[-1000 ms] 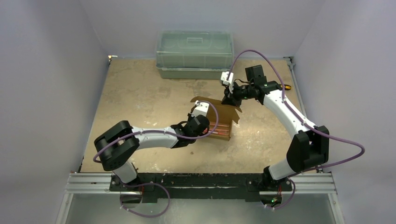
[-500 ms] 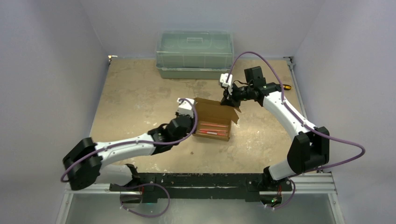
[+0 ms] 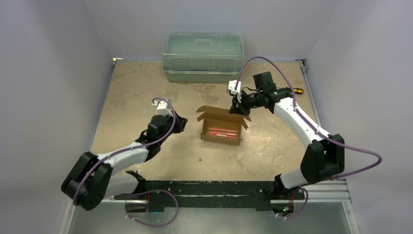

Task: Fold the paper box

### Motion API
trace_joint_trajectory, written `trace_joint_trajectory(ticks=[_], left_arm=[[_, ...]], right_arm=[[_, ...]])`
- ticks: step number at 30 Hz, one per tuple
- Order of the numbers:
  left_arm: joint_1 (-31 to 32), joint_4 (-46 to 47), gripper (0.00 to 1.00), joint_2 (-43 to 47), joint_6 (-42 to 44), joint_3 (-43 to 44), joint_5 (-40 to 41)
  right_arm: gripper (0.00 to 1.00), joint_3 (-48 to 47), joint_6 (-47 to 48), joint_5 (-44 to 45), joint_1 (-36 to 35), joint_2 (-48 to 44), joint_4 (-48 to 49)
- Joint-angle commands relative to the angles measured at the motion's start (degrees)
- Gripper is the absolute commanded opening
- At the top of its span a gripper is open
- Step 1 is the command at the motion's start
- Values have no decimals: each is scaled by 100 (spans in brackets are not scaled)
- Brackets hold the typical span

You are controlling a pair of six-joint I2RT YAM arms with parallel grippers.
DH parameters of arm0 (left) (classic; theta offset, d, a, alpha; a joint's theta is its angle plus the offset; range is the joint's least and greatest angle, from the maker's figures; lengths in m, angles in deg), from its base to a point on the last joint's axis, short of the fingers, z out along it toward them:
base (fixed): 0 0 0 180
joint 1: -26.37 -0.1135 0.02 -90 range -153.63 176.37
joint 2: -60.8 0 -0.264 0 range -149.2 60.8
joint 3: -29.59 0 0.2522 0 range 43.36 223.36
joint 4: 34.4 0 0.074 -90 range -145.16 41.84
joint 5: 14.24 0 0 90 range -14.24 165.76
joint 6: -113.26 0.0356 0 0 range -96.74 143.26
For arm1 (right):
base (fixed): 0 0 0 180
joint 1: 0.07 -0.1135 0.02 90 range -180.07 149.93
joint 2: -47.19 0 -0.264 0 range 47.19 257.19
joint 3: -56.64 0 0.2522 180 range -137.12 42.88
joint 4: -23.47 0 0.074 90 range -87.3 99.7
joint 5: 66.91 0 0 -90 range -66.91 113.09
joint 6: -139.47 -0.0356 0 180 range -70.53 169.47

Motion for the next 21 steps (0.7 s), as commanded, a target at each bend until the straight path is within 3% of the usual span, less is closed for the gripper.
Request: trace_joint_trajectory(ticks=[1, 2, 7, 16, 21], left_arm=[[-82, 1612, 14, -941, 247, 236, -1413], [-84, 1790, 10, -1143, 320, 295, -1623], [-79, 2249, 14, -1731, 415, 481, -2016], [-79, 1988, 13, -1440, 509, 327, -1669], [-80, 1984, 13, -1493, 494, 447, -2053]], right_arm=[[5, 78, 92, -127, -27, -105, -145], [5, 78, 97, -134, -29, -106, -152], [5, 46, 125, -162, -28, -156, -174], [5, 22, 120, -156, -29, -194, -167], [5, -31, 74, -173, -29, -229, -180]])
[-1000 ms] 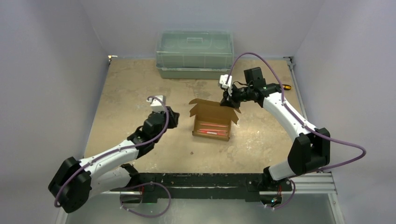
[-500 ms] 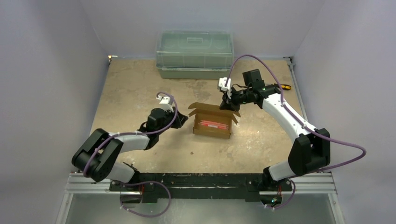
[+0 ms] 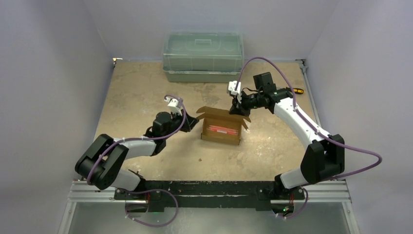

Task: Fold the paper box

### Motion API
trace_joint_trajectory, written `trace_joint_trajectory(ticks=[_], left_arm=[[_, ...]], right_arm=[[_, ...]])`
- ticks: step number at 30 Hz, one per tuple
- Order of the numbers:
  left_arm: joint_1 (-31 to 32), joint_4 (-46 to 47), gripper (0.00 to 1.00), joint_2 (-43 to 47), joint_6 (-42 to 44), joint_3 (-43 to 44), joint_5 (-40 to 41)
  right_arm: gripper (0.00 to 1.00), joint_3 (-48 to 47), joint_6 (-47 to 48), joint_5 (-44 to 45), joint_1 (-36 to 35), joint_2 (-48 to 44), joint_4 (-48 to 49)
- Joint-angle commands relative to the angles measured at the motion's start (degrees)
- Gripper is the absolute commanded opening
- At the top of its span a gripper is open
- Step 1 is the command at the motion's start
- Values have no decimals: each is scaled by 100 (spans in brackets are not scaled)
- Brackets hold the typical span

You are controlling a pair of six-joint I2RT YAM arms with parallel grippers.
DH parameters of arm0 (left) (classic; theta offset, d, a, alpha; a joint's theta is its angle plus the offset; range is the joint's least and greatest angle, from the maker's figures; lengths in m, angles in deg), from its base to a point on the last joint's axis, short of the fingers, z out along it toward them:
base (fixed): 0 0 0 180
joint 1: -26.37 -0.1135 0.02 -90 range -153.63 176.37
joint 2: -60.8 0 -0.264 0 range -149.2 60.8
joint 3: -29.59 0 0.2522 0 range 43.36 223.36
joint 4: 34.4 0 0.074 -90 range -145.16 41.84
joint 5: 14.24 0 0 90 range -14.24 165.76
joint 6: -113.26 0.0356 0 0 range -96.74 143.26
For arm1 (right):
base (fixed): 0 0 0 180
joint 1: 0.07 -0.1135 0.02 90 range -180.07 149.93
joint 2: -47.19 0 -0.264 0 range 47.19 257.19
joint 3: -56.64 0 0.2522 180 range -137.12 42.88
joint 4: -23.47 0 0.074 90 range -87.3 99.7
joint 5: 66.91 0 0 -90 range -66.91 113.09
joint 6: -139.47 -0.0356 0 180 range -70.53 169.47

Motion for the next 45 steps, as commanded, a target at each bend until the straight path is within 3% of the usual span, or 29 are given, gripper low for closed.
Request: trace_joint_trajectory(ticks=[1, 6, 10, 15, 17, 20, 25, 35, 45], left_arm=[[-29, 210, 13, 23, 123, 254, -435], [-35, 208, 12, 81, -35, 263, -536], [-31, 116, 15, 741, -94, -26, -414], [-35, -825, 42, 1785, 45, -385, 930], [-50, -1150, 45, 1894, 25, -383, 1432], [-73, -1331, 29, 1629, -2, -162, 1572], [-74, -1232, 16, 635, 137, 438, 932], [-68, -62, 10, -762, -272, 872, -1082], [48, 182, 9, -1035, -451, 845, -1203]], right_arm=[[5, -72, 30, -88, -18, -223, -104], [5, -91, -54, 21, -24, -242, -43], [5, -78, -74, 136, -24, -233, -16], [5, -66, -65, 151, -24, -208, -13], [5, -71, -65, 145, -18, -205, -23], [5, -67, -49, 141, -19, -215, -41], [5, -84, -64, 101, -23, -216, -60], [5, -80, -65, 46, -23, -174, -76], [5, -100, -56, -15, -24, -119, -142]])
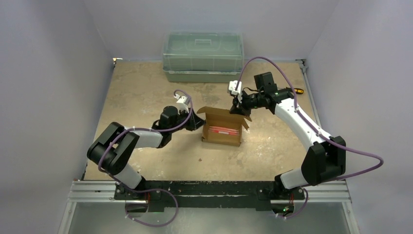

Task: Fold the paper box

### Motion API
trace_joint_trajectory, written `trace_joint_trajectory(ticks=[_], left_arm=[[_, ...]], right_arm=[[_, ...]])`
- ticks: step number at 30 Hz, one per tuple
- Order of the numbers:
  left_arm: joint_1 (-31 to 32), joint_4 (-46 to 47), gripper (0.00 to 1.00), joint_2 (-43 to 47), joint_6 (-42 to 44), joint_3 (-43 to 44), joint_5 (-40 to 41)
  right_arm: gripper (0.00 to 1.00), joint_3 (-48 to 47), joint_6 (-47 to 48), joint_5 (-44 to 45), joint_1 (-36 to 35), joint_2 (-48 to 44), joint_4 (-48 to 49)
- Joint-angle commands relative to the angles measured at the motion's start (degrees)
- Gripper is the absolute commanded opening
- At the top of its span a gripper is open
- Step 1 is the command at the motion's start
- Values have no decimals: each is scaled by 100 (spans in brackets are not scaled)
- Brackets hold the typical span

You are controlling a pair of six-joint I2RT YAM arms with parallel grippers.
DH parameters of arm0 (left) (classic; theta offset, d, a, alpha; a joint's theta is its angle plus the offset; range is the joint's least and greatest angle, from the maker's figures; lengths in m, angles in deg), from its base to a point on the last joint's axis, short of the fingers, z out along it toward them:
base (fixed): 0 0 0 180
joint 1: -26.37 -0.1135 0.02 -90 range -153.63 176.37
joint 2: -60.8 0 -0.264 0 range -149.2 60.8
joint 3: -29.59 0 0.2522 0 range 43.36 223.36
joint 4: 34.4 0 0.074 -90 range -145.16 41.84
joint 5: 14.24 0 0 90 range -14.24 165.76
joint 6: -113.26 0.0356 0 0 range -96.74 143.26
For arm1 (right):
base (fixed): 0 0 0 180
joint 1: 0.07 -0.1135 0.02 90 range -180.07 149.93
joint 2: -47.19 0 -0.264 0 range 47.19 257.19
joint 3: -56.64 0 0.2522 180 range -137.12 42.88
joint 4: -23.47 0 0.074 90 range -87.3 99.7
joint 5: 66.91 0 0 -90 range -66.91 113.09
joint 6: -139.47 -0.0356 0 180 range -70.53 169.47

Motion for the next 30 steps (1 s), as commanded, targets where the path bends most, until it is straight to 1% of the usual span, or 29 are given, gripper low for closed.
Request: trace_joint_trajectory(ticks=[1, 8, 12, 21, 30], left_arm=[[57, 404, 9, -149, -130, 139, -178], [49, 314, 9, -181, -133, -48, -48], [40, 107, 10, 124, -114, -195, 115], [39, -888, 11, 953, 97, -336, 511], [39, -919, 16, 882, -34, -395, 381]], right_arm=[[5, -101, -8, -114, -24, -23, -156], [5, -94, 215, -218, -24, -25, -368], [5, -97, 372, -209, -22, -25, -501], [5, -31, 519, -115, -24, -43, -570], [6, -44, 588, -132, -33, -25, -642]])
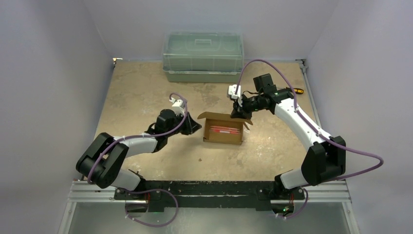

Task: Fold the paper box

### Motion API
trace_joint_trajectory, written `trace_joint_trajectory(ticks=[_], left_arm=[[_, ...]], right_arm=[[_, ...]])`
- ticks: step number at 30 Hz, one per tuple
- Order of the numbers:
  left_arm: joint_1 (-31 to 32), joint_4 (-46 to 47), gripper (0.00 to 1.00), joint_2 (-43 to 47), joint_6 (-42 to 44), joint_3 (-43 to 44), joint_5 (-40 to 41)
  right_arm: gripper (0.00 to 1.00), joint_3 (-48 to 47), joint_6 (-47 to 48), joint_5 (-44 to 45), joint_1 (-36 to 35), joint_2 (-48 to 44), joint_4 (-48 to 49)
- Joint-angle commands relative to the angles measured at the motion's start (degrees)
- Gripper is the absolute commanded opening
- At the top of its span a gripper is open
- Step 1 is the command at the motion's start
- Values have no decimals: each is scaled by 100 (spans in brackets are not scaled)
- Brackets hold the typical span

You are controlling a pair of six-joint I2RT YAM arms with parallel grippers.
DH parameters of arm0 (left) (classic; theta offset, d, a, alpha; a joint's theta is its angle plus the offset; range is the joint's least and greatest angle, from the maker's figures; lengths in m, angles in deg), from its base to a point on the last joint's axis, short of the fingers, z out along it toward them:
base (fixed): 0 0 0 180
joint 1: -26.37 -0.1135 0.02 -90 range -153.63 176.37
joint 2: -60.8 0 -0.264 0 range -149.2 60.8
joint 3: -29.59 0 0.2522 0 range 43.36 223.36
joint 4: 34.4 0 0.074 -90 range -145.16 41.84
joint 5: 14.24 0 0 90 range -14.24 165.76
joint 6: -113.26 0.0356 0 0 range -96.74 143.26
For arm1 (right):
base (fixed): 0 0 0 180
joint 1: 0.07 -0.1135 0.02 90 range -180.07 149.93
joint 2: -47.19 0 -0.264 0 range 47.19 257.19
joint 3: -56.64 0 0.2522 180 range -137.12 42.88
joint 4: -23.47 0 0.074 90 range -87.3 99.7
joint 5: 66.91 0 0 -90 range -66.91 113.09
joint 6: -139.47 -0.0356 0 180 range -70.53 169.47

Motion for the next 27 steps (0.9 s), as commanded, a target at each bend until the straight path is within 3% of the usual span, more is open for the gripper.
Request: trace_joint_trajectory(ticks=[1, 6, 12, 21, 27], left_arm=[[13, 16, 16, 19, -41, -59, 5], [170, 31, 19, 48, -318, -144, 34], [770, -295, 30, 242, -349, -222, 893], [1206, -574, 30, 163, -427, -11, 2044], [1274, -456, 30, 351, -364, -55, 2114]], right_arm=[[6, -48, 131, -38, -29, -19, -107], [6, -58, 91, -39, -33, -9, -89], [6, -65, 82, -47, -45, 16, -80], [6, -66, 65, -47, -73, 10, -80], [6, -58, 73, -38, -86, 13, -88]])
